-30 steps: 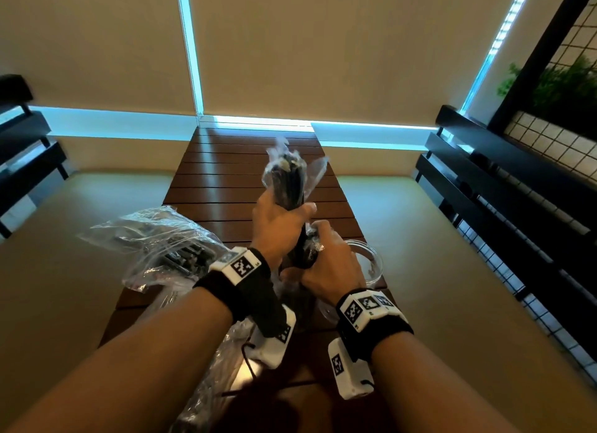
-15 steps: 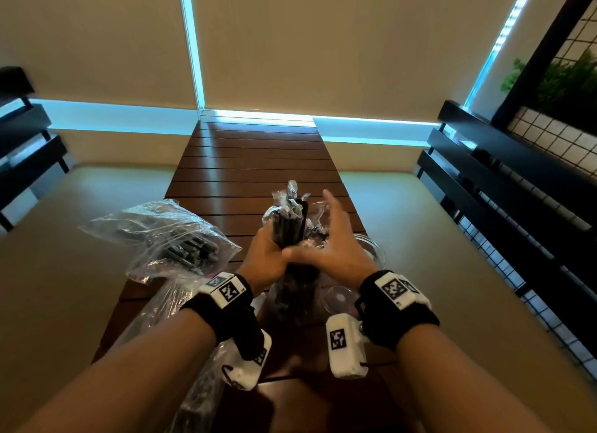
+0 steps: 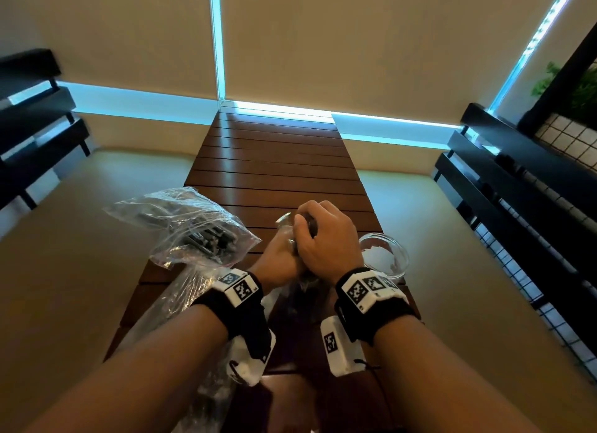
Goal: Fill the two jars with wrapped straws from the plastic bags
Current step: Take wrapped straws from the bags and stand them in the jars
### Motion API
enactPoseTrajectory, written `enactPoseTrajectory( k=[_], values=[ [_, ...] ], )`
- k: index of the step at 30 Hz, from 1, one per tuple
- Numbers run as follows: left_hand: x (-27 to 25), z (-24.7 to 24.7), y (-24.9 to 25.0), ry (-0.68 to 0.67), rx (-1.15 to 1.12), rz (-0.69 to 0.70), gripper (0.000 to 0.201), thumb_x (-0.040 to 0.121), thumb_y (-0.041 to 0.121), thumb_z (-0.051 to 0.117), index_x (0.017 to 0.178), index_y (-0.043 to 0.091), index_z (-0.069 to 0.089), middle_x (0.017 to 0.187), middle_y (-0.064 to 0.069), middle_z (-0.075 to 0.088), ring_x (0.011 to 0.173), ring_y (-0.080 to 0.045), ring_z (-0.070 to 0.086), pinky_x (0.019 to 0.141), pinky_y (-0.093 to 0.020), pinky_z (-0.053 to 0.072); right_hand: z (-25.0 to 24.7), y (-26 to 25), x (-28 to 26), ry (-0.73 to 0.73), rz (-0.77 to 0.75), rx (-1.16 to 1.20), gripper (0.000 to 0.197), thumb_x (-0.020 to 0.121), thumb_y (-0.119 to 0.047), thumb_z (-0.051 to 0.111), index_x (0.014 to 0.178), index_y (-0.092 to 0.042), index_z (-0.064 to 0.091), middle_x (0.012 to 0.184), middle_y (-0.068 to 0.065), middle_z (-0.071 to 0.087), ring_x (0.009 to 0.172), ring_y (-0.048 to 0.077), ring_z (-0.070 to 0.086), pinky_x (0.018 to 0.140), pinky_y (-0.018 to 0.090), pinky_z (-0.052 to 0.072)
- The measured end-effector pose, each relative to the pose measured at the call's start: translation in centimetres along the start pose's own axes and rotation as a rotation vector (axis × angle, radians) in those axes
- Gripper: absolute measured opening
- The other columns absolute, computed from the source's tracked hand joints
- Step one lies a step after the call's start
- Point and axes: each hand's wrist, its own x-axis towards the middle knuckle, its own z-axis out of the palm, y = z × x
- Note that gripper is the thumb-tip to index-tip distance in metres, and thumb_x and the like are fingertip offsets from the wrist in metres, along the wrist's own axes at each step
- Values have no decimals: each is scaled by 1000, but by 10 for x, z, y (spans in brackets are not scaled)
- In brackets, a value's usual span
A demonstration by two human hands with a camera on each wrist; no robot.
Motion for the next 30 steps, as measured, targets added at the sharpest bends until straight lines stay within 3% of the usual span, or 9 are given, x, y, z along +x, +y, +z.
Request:
enactPoseTrajectory(
  k=[2, 6, 8, 11, 13, 15, 20, 25, 30],
  values=[
    [2, -6, 5, -72, -38, -49, 31, 82, -20, 52, 102, 3, 63, 87, -6, 66, 76, -4, 66, 66, -20, 55, 1, 1, 0, 4, -14, 0, 17, 94, -29, 48, 91, -21, 63, 87, -8, 57, 79, 11, 55, 81, 47, 53],
    [1, -15, 9, -173, -64, -138, 50, 81, -19, 52, 104, 25, 55, 100, -4, 62, 81, 2, 65, 75, -24, 58, 0, 0, -4, -1, -3, -28, 28, 93, -34, 39, 91, -21, 63, 87, -6, 59, 79, 12, 55, 83, 48, 50],
    [0, -15, 13, -201, 26, -65, 37, 87, -8, 58, 113, 18, 56, 108, -9, 61, 91, -3, 65, 85, -30, 58, -1, -5, -6, -25, -11, -43, 39, 93, -47, 33, 105, -25, 63, 99, -6, 62, 88, 11, 56, 93, 46, 45],
    [2, -15, 14, -217, 231, 96, 14, 90, 0, 61, 101, 9, 60, 95, -5, 62, 84, 5, 59, 72, -18, 52, -3, -9, -5, -86, -24, -12, 47, 93, -57, 38, 138, -43, 43, 126, -8, 54, 106, 10, 54, 102, 40, 37],
    [3, -16, 9, -196, 348, 122, 22, 83, 0, 65, 96, 17, 60, 93, 2, 57, 84, 5, 57, 71, -13, 49, -2, -6, -4, -108, -44, -25, 37, 93, -49, 49, 129, -41, 54, 121, -11, 56, 103, 9, 56, 100, 44, 44],
    [5, -23, -3, -170, 469, 24, 39, 73, 16, 67, 110, 22, 55, 110, -3, 49, 101, -10, 51, 86, -20, 51, -4, -1, -3, -94, -44, -1, 16, 92, -32, 59, 104, -29, 69, 103, -13, 61, 93, 7, 58, 89, 42, 52],
    [2, -48, -5, -210, 322, -220, 62, 67, 41, 82, 120, 30, 52, 117, 3, 51, 100, -11, 57, 87, -32, 54, -8, 5, -2, -46, -41, -11, 7, 86, -12, 67, 86, -15, 73, 90, -9, 60, 79, 6, 57, 70, 14, 45],
    [1, -61, 5, -180, 357, -150, 14, 81, 17, 78, 87, 20, 65, 77, 0, 67, 63, -15, 65, 67, -42, 60, -1, 5, -1, -79, -71, -24, 6, 82, -14, 67, 76, -13, 70, 87, -9, 59, 78, 9, 56, 69, 22, 49],
    [2, -71, 11, -95, -126, -234, 19, 79, -2, 77, 94, 5, 68, 85, -11, 65, 85, -29, 65, 81, -45, 56, 3, 16, -5, -23, -56, -74, 30, 89, -33, 57, 73, -14, 74, 87, -5, 66, 80, 11, 59, 78, 36, 52]
  ],
)
